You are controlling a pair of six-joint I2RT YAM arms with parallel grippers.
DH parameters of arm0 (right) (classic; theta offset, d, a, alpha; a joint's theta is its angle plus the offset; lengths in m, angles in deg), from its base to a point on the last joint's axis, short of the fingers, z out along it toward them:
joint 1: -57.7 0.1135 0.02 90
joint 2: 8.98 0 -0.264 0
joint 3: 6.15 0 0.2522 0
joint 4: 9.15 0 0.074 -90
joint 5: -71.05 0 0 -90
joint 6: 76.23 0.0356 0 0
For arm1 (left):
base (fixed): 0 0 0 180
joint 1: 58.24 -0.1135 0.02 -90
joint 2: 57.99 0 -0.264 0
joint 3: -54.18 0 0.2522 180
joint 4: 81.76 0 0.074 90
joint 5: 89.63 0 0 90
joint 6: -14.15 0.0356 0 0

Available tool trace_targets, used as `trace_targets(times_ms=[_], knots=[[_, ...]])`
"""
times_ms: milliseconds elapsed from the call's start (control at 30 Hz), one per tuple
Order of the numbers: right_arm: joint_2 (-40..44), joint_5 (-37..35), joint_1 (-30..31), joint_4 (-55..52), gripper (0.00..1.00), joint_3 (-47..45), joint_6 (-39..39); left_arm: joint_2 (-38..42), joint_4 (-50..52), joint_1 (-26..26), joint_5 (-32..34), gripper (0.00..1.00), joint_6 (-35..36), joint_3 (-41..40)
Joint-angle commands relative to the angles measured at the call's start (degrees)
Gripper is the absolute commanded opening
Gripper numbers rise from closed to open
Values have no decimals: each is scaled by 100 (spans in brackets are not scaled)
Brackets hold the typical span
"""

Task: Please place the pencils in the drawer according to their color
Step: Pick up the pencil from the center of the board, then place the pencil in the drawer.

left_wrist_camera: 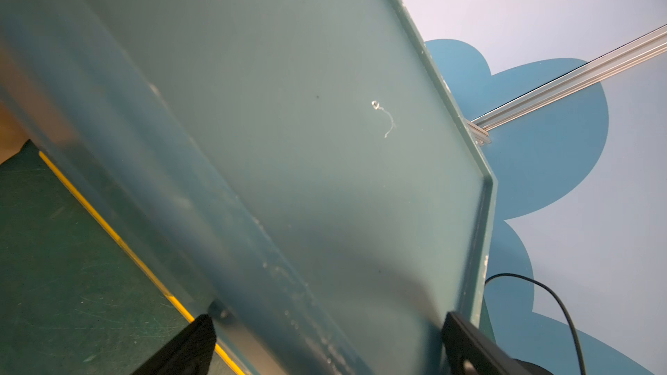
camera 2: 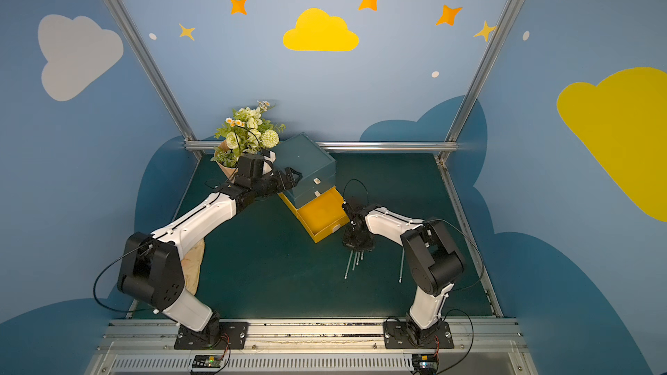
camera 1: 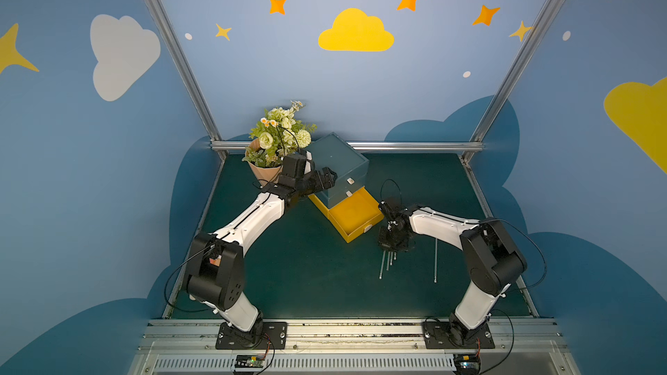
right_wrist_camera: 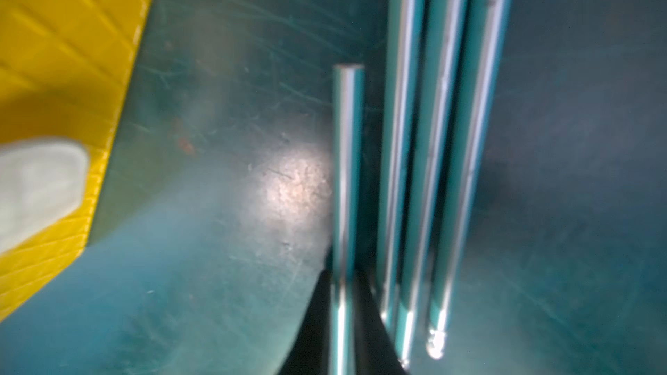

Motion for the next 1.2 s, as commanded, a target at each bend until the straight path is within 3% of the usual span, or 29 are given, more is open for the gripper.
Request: trace_targets(times_ms=[0,367,633,1167], knots=[[-281,-71,40,48,1,-6,-2,-237,739,55,86,100,147,-152],[663,83,-1,-78,0,14,177,-232,729,50,77,100,151,-152],[1266,261,-210,-206,0,589,236,-248,706,49,60,100,129,-161],[-330,147,-315,510,0,2465,641,-274,684,57,24,100,81,-161]])
